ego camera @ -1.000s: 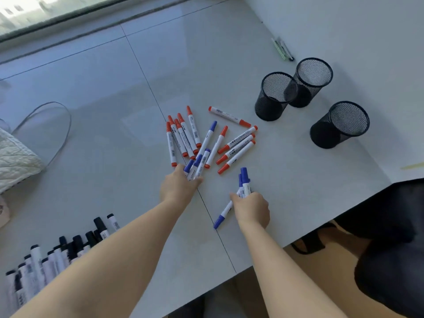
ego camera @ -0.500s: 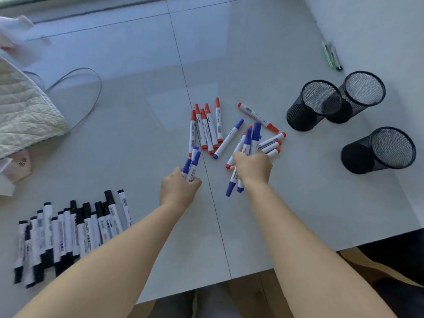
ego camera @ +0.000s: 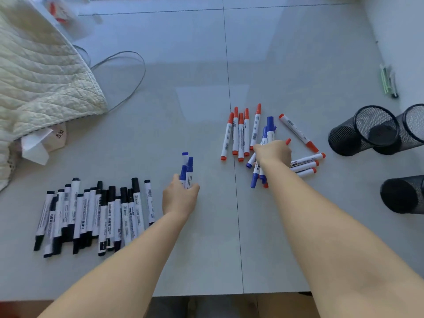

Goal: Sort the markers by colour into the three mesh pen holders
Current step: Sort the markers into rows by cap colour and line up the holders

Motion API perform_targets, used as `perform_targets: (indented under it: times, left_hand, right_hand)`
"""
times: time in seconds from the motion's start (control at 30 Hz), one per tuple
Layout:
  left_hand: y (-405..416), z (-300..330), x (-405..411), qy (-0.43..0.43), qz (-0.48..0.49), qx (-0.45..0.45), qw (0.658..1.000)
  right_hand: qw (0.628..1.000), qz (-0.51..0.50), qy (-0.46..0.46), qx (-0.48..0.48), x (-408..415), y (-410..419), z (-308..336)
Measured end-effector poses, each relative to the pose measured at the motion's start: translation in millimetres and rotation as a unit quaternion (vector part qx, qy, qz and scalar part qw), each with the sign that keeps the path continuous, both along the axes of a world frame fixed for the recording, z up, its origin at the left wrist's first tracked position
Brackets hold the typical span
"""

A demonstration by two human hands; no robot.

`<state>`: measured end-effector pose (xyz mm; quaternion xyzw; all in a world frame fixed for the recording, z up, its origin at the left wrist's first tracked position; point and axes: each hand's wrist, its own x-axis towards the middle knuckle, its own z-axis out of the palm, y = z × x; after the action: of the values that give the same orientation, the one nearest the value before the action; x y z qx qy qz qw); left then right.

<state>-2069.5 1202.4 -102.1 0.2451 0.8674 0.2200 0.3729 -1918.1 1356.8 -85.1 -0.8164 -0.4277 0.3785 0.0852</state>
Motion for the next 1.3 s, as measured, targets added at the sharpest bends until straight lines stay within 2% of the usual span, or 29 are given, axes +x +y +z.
perform_targets:
  times: [0.13, 0.43, 0.57, 0.63, 0.73, 0.9, 1.0, 1.13, 1.23, 1.3]
  left_hand:
    - [-4, -1, 4, 0.019, -0.014, 0.027, 0.999]
    - [-5, -3, 5, 0.023, 0.01, 0.031, 0.999]
    - [-9, -8, 14, 0.057, 0.009, 0.034, 0.998]
    - [-10, -10, 19, 0.07, 0.014, 0.037, 0.997]
    - [-17, -13, 25, 0.102, 0.002, 0.065, 0.993]
    - [-33, -18, 28, 0.177, -0.068, 0.087, 0.978]
    - [-36, -21, 27, 0.185, -0.059, 0.089, 0.977]
    - [-44, -22, 23, 0.178, -0.034, 0.081, 0.98]
    - [-47, -24, 14, 0.198, -0.08, 0.061, 0.975]
    - [-47, -26, 5, 0.219, -0.126, 0.049, 0.966]
  right_hand:
    - [1.0, -0.011, 0.004, -0.002, 1, -2, 0]
    - [0.998, 0.05, -0.043, 0.015, -6, 7, 1]
    - [1.0, 0.015, 0.002, 0.01, -3, 2, 4]
    - [0.997, -0.012, 0.049, 0.057, 1, -5, 10]
    - [0.99, 0.021, 0.084, 0.109, 2, -38, 16]
    - [0.986, 0.126, 0.105, -0.004, -16, -124, -1]
    - [0.983, 0.145, 0.109, -0.003, -24, -147, -11]
    - [0.982, 0.165, 0.074, 0.055, -34, -162, -19]
    - [0.969, 0.196, 0.0, 0.152, -42, -172, -26]
    - [0.958, 0.216, -0.066, 0.178, -48, -173, -29]
